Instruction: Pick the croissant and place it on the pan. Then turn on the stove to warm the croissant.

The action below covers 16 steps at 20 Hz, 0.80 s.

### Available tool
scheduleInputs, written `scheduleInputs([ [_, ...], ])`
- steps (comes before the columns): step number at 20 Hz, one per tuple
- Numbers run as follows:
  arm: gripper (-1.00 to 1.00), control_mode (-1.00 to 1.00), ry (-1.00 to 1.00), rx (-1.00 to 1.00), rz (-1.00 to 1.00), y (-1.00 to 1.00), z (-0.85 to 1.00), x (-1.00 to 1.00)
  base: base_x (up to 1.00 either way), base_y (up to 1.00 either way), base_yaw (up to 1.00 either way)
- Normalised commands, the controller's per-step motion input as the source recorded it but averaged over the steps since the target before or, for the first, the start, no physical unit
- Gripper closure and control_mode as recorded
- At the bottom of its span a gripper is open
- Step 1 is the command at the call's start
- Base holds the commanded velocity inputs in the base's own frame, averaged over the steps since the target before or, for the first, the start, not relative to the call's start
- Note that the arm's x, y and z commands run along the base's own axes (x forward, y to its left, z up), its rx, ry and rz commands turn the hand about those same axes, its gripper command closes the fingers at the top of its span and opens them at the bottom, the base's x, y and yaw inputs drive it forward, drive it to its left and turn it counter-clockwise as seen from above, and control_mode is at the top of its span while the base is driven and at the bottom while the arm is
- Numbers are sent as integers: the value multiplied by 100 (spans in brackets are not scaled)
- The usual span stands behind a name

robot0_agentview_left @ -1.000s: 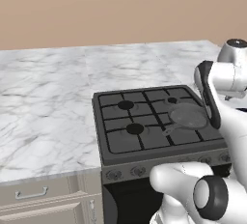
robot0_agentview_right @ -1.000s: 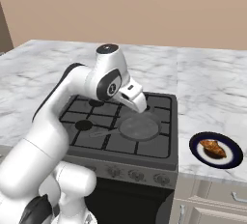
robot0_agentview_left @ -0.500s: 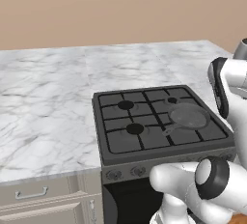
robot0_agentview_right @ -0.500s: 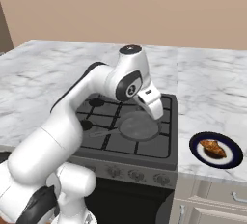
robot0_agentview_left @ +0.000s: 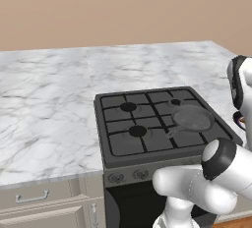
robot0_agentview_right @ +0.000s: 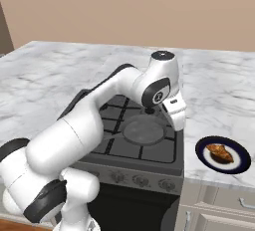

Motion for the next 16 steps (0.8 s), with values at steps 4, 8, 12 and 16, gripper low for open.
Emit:
scheduleInputs([
  [4,-100,-100,0,6,-13,-29,-28,0,0,0,0],
  [8,-100,-100,0,5,-4,-36,-20,0,0,0,0],
  [12,-100,-100,1,2,0,-46,-17,0,0,0,0],
  [16,-100,-100,1,0,1,-48,-22,0,0,0,0],
])
